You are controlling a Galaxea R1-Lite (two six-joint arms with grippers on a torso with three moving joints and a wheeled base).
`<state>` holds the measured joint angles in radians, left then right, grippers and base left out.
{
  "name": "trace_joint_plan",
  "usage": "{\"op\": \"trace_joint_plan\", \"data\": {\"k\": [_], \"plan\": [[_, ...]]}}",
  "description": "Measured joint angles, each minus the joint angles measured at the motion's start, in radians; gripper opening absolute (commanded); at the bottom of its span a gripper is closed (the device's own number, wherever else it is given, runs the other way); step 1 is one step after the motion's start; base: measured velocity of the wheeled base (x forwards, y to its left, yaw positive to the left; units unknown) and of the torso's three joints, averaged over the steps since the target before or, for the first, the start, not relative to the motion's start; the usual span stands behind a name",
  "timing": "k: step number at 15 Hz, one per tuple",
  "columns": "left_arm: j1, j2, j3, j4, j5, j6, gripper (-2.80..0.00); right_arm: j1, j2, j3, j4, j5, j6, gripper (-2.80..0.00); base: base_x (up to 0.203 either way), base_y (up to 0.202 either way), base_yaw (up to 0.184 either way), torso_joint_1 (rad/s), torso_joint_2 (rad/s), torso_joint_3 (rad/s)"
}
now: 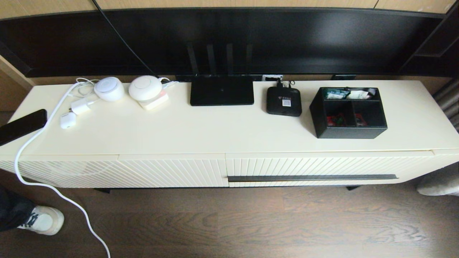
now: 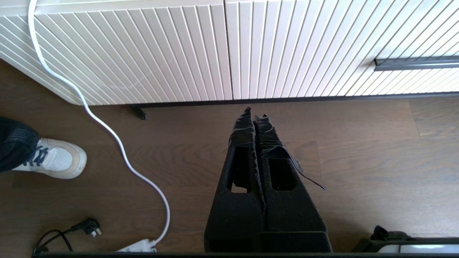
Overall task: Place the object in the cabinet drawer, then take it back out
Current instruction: Open the drawer
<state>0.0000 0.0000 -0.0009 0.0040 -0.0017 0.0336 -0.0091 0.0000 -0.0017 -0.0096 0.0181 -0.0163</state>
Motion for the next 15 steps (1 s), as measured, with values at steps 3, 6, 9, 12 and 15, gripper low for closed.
{"op": "trace_joint_plan", "data": {"k": [3,6,9,12,15], "plan": [[0.0,0.0,0.0,0.0,0.0,0.0,-2.8,0.0,0.0,0.0,0.0,0.0,-0.001,-2.8,0.0,0.0,0.0,0.0,0.0,0.0],[0.0,0.0,0.0,0.0,0.0,0.0,-2.8,0.0,0.0,0.001,0.0,0.001,-0.011,-2.8,0.0,0.0,0.0,0.0,0.0,0.0],[0.0,0.0,0.0,0.0,0.0,0.0,-2.8,0.0,0.0,-0.006,0.007,-0.017,-0.023,-2.8,0.0,0.0,0.0,0.0,0.0,0.0],[0.0,0.0,0.0,0.001,0.0,0.0,-2.8,0.001,0.027,-0.164,0.075,-0.046,-0.041,-2.8,0.0,0.0,0.0,0.0,0.0,0.0],[0.0,0.0,0.0,0.0,0.0,0.0,-2.8,0.001,0.157,-0.418,0.215,-0.054,-0.035,-2.8,0.0,0.0,0.0,0.0,0.0,0.0]]}}
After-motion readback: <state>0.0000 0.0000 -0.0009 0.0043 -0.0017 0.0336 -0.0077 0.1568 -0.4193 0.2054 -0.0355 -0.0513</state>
